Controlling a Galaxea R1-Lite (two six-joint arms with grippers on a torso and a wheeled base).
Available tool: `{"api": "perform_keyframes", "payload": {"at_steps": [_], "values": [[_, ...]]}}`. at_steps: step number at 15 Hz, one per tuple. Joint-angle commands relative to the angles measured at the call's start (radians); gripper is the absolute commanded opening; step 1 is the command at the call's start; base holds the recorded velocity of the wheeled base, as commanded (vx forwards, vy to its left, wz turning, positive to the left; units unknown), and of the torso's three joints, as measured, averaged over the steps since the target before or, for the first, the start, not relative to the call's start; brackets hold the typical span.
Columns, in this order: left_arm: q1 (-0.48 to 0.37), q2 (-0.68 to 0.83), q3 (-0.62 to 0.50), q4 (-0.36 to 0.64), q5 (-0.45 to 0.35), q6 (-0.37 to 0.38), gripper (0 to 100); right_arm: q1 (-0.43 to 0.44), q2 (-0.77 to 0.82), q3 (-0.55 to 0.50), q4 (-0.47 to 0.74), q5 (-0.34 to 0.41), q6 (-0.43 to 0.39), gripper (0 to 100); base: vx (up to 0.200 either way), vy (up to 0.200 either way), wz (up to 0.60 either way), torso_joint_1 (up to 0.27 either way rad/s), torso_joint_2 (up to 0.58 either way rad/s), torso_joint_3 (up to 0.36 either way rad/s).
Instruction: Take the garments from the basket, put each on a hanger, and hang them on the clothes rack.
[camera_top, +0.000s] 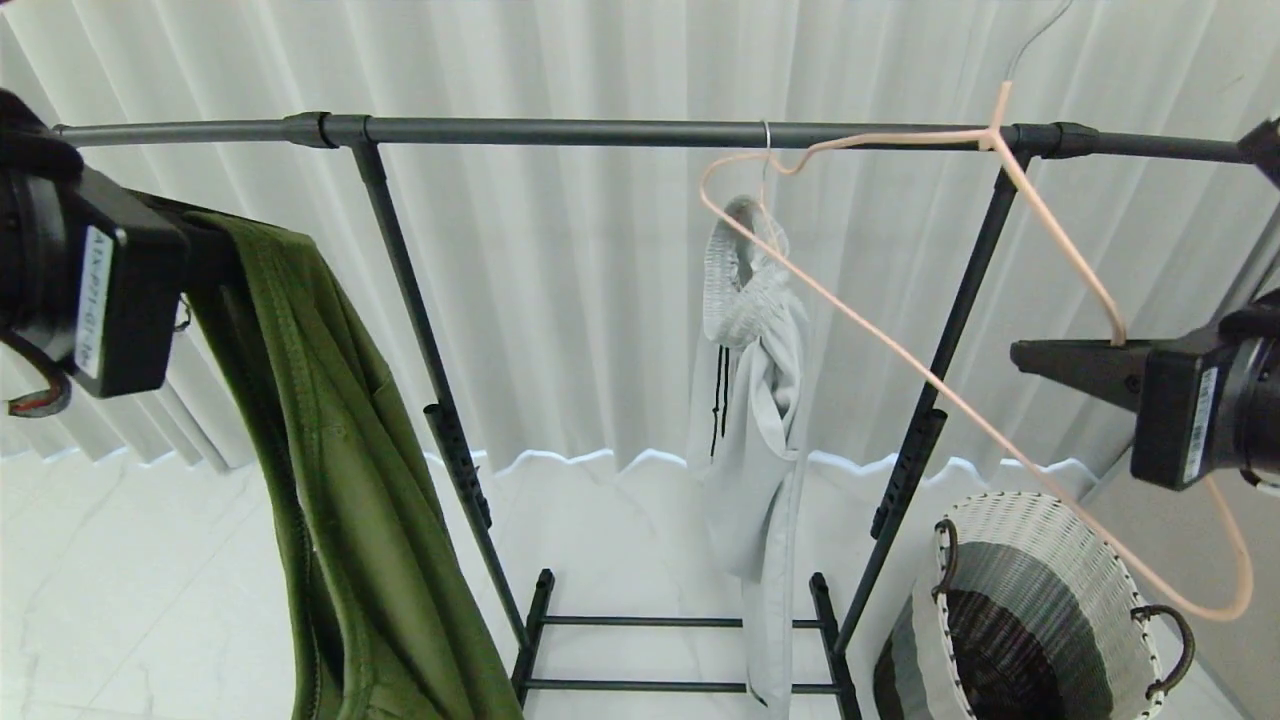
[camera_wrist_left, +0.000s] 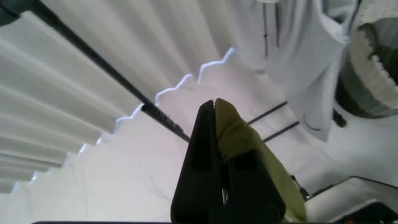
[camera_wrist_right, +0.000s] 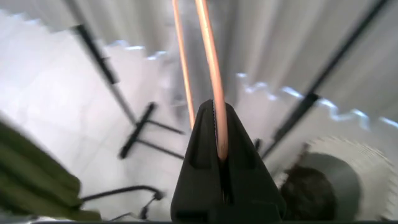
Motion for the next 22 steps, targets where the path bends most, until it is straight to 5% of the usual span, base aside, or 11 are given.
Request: {"api": "perform_keyframes", "payload": {"at_steps": [1, 7, 14, 22], "values": [[0.016, 0.07, -0.029, -0.009, 0.074, -0.011, 0, 0.061, -0.033, 0.042, 0.003, 0.056, -0.001, 0, 0.0, 0.0, 0.0, 0.0, 0.0, 0.0], [0.022, 0.272, -0.147, -0.09, 0.212, -0.272, 0, 0.253, -0.076, 0.093, 0.008, 0.125, 0.048, 0, 0.0, 0.0, 0.0, 0.0, 0.0, 0.0], [0.018, 0.292, -0.164, -0.093, 0.23, -0.305, 0, 0.29, -0.05, 0.088, -0.002, 0.205, 0.047, 0, 0.0, 0.0, 0.0, 0.0, 0.0, 0.0], [-0.027, 0.283, -0.158, -0.093, 0.232, -0.309, 0, 0.224, 0.004, 0.088, -0.091, 0.197, 0.041, 0, 0.0, 0.0, 0.0, 0.0, 0.0, 0.0]]}}
